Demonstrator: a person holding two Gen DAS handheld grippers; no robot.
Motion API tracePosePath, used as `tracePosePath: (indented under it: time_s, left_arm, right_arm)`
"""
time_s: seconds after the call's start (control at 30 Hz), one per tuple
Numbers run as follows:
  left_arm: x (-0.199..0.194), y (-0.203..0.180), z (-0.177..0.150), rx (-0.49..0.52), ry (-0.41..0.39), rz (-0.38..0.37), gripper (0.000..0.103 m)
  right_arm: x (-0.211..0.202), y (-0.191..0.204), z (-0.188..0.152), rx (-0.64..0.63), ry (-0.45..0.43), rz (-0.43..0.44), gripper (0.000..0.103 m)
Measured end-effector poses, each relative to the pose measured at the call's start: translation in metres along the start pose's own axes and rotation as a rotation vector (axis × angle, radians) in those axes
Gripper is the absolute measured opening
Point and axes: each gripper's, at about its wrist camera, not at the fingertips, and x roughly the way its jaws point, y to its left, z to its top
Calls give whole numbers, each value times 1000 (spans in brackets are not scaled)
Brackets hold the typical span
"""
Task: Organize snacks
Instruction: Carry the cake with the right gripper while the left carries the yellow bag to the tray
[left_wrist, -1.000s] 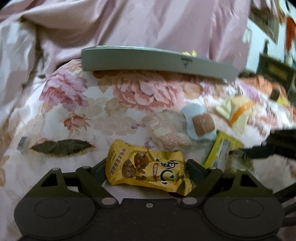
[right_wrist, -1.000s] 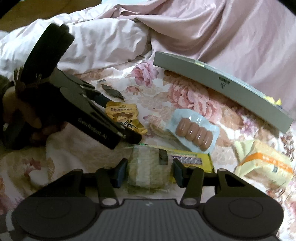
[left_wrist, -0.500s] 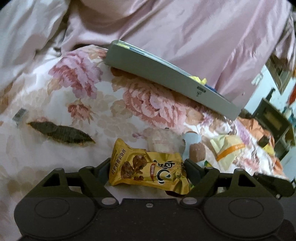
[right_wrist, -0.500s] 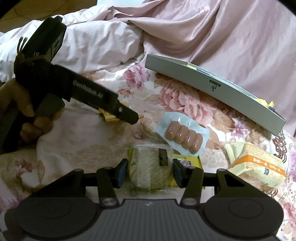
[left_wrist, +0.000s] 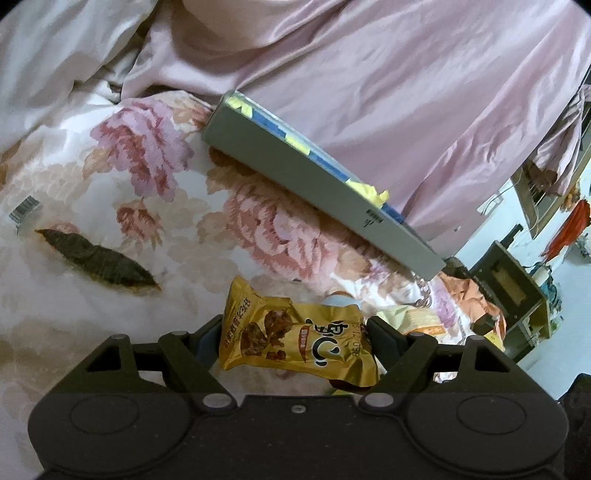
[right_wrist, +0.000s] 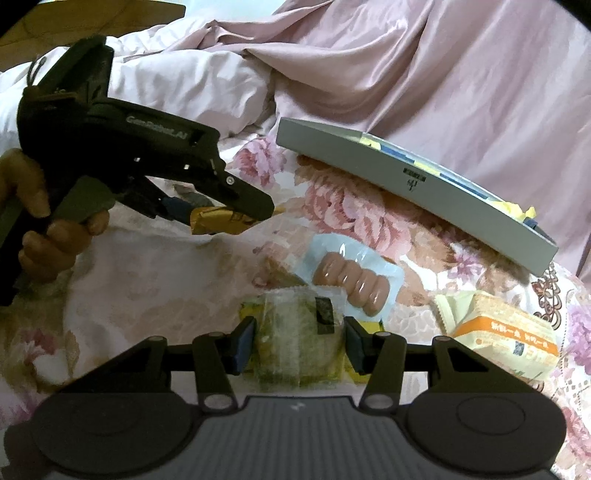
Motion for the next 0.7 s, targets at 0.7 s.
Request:
tracePosePath:
  time_s: [0.7]
  left_arm:
    - [-21, -22, 1, 15, -72, 61, 82]
  right_arm:
    - [17, -27, -3, 206, 40, 29, 62]
